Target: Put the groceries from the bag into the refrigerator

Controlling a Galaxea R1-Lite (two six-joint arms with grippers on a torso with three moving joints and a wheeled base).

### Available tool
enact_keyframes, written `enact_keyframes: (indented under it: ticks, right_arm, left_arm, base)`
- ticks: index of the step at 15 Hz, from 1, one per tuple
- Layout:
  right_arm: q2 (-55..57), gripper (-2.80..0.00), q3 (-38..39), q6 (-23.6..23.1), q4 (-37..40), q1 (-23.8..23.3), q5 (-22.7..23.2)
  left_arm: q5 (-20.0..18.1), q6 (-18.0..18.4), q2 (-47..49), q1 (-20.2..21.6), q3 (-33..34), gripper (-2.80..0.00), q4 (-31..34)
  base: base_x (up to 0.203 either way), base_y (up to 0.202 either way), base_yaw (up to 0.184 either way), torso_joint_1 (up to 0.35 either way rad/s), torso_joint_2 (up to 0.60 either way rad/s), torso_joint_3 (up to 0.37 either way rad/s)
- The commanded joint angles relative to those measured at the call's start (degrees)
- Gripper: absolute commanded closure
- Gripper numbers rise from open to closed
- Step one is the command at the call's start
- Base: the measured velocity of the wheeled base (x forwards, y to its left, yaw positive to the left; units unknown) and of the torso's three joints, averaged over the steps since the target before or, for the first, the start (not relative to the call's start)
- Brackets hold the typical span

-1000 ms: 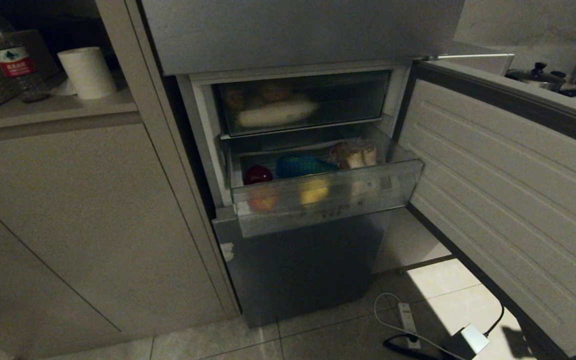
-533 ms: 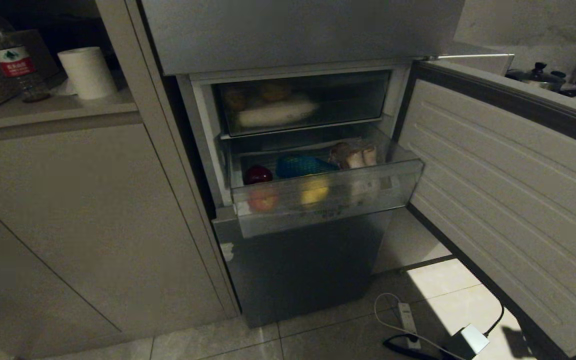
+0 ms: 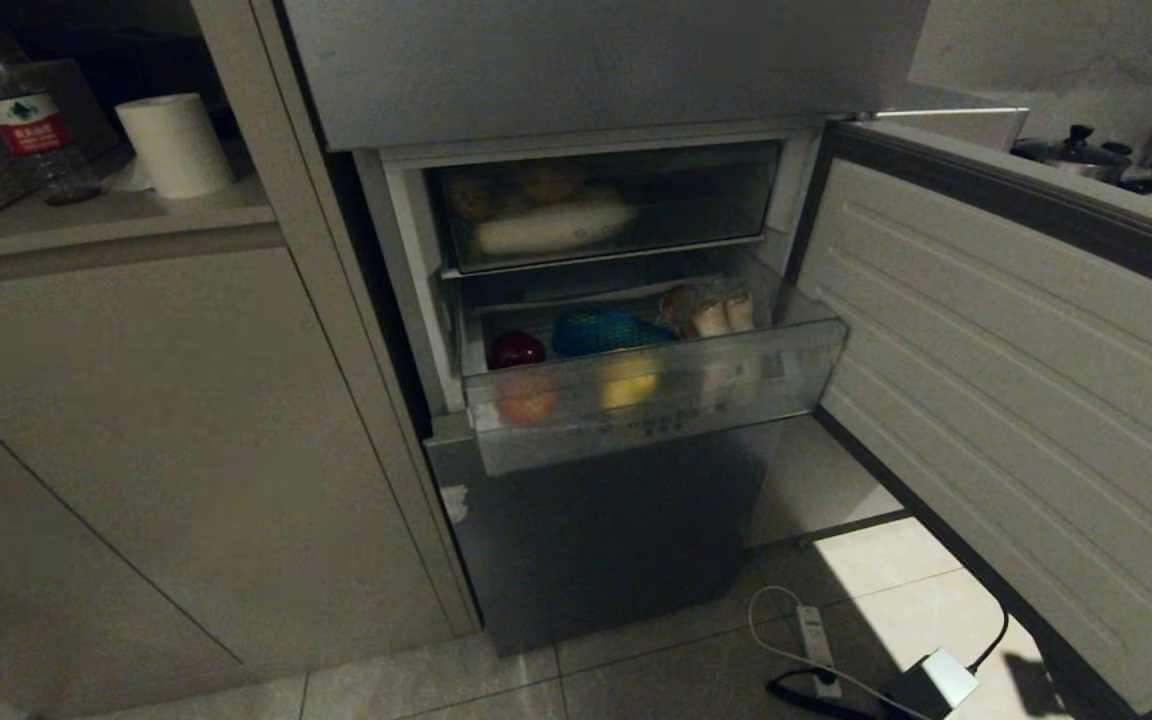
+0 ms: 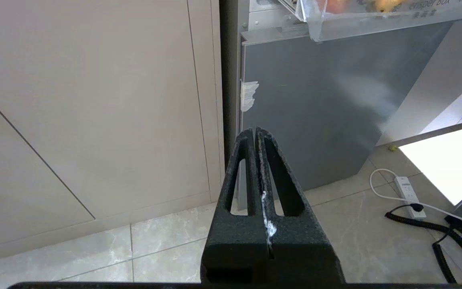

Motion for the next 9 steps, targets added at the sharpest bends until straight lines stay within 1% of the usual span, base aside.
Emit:
enact_keyframes:
  ticks: [1,3,4,7,9]
  right_arm:
    - [4.0,0.0,-1.5,0.1,-1.7,-1.3,0.1]
    - [8.8,0.0,-5.4,0.2,-3.9,-2.3,0.0]
    - [11.2,0.0,-8.8,0.3,-4.3,-2.7,-0.4]
    - [18.2,0.0,-20.6,2.8,-4.7,-3.9,-2.4]
    - [22.2,0.0,-28.2,4.4,-4.7,-5.6,-4.0]
  left_arm:
    - [0.0,0.0,0.0,0.0,0.0,0.0,0.0]
    - [0.0,0.0,0.0,0.0,0.0,0.0,0.0]
    - [0.0,0.0,0.0,0.0,0.0,0.0,0.0]
    - [0.0,0.0,0.0,0.0,0.0,0.0,0.0]
    - [0.0,0.0,0.0,0.0,0.0,0.0,0.0]
  base:
    - [0.0,0.0,0.0,0.0,0.0,0.0]
    - [0.0,0.0,0.0,0.0,0.0,0.0]
    - [0.0,0.0,0.0,0.0,0.0,0.0]
    - [0.0,0.0,0.0,0.0,0.0,0.0]
    - [0.0,0.0,0.0,0.0,0.0,0.0]
